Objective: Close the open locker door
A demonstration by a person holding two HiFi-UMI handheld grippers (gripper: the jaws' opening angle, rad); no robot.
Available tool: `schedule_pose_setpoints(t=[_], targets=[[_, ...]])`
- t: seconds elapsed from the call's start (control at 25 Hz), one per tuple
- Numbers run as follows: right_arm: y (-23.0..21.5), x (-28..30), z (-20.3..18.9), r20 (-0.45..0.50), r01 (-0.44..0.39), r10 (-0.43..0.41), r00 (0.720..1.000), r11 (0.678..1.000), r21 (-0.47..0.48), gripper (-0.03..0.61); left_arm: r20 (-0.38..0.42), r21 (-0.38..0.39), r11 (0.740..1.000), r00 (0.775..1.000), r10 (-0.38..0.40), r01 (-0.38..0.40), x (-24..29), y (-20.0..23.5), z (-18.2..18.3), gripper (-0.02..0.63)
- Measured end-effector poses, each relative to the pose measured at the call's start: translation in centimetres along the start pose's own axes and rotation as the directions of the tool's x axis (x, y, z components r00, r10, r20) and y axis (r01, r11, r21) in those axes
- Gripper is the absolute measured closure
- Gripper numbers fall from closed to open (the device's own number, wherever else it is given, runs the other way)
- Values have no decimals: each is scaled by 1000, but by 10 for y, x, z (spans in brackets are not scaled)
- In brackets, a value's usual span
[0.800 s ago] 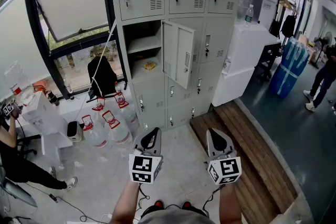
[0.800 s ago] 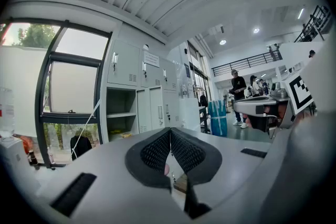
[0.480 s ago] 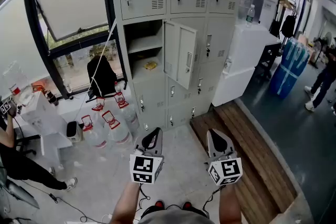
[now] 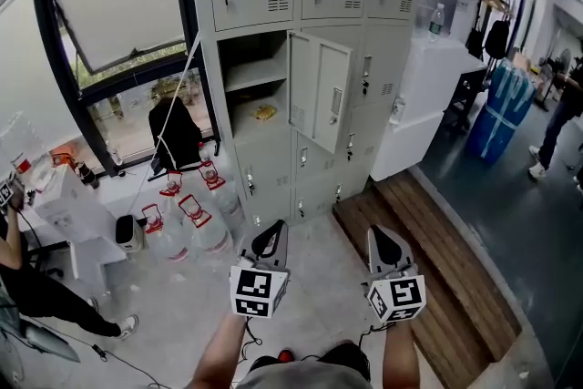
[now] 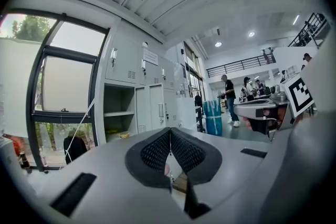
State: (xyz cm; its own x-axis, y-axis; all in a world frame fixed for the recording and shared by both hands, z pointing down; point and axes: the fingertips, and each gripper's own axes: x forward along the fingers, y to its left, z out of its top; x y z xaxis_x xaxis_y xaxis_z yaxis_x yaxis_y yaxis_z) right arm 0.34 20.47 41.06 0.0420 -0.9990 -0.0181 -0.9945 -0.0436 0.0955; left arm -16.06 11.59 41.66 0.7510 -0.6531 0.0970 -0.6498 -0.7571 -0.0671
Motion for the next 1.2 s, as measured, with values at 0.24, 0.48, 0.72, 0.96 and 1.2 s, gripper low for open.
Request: schedule_pose_setpoints(t=[0.24,0.48,0.72,0.96,1.2], targets=[[-12,34,-3,4,6,-6,1000,1000,1,568,-6,-4,1000,1000,-5,5,30,18,-4,591],[-55,98,-16,18,-27,26,999,1000,11,568,-29,0,999,999,32,-32,95,29,-6,591],[-110,189,-22,32,-139,138,990,990,31,568,-16,-19,992,992,128,-128,182,44,4,591],[-149,268,-32,24,-261,260,965,964,41,568,-38,-30,976,976,212,-214,257,53,15,591],[-163,319,-39,33,-373,371,928,926,60,568,-56,-39,952,952,302,-304,297,69,14,591]])
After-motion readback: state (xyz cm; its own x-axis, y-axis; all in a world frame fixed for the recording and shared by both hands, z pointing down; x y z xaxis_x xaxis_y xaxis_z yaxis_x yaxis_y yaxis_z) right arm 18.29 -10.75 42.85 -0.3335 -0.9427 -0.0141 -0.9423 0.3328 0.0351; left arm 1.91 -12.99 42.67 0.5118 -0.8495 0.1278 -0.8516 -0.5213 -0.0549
